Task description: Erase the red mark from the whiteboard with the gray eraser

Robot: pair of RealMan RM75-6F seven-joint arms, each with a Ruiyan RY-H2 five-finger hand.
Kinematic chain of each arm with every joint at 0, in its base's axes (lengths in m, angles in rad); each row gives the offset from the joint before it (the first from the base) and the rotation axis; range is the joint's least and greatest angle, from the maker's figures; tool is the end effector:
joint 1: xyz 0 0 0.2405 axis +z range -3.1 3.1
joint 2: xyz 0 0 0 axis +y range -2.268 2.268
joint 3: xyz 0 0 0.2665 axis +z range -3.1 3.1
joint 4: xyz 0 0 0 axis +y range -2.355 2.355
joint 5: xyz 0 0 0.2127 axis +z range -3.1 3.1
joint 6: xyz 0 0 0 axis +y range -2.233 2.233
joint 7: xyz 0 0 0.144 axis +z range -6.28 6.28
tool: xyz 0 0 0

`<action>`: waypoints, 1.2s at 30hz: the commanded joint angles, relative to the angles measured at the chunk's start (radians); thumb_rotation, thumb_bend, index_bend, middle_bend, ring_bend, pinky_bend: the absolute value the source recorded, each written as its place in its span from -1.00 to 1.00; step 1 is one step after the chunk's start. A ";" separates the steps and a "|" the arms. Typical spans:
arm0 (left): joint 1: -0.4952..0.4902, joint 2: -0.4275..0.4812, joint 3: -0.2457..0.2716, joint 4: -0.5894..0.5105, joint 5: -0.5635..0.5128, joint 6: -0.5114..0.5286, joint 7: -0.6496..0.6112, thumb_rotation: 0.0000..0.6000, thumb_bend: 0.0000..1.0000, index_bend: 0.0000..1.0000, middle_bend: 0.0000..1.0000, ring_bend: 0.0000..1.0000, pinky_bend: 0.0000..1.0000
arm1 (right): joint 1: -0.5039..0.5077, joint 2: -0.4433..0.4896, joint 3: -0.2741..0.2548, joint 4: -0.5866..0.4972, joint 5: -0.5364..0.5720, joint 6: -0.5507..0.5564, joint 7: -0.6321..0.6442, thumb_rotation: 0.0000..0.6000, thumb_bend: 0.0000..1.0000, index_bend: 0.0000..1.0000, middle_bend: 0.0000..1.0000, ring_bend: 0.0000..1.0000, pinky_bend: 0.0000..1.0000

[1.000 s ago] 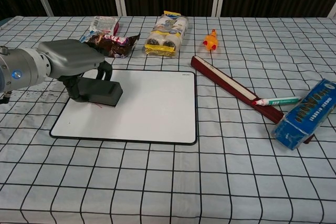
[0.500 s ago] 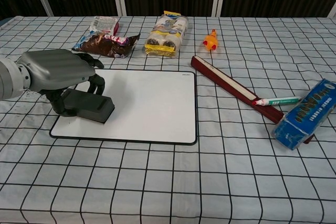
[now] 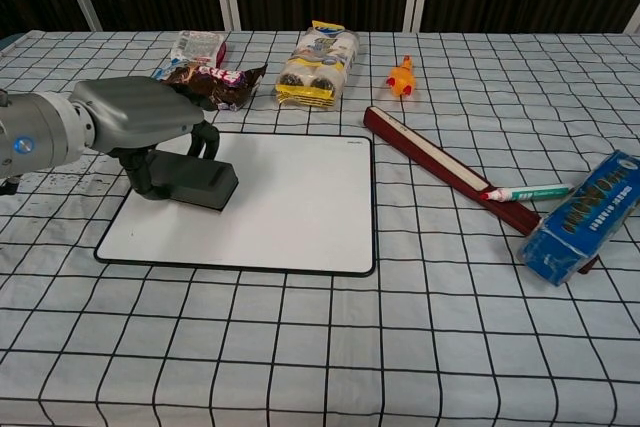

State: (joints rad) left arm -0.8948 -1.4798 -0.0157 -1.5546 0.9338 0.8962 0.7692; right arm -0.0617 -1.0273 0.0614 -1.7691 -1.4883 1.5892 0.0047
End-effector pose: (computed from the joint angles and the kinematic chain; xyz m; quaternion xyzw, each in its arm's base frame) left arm -0.1536 0.3436 -0.0276 -0.8555 -0.2210 -0.2062 0.4204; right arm -0.3146 -0.1369 0.1925 0.5274 -0.4160 0.3974 0.6252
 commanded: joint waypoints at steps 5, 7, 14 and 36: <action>-0.019 -0.032 -0.025 0.093 -0.058 -0.031 -0.021 1.00 -0.40 -0.22 -0.15 -1.00 -0.99 | 0.000 0.000 0.000 0.000 0.000 0.000 0.001 1.00 -0.71 -0.99 -0.91 -0.72 -0.63; -0.018 -0.032 -0.029 0.110 -0.065 -0.038 -0.039 1.00 -0.40 -0.22 -0.15 -1.00 -0.99 | 0.000 0.001 0.000 0.000 0.000 0.000 0.002 1.00 -0.71 -0.99 -0.91 -0.72 -0.63; 0.000 0.026 -0.032 0.088 -0.041 -0.017 -0.082 1.00 -0.40 -0.22 -0.15 -1.00 -0.99 | 0.000 0.003 0.001 0.000 0.000 0.001 0.007 1.00 -0.71 -0.99 -0.91 -0.72 -0.63; 0.201 0.222 0.091 0.144 0.160 0.009 -0.385 1.00 -0.40 -0.22 -0.17 -1.00 -0.99 | 0.000 -0.003 -0.004 -0.004 -0.006 0.000 -0.008 1.00 -0.71 -0.99 -0.91 -0.72 -0.63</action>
State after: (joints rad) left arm -0.7135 -1.2449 0.0642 -1.4484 1.0572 0.9203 0.4243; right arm -0.0617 -1.0304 0.0578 -1.7731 -1.4947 1.5891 -0.0030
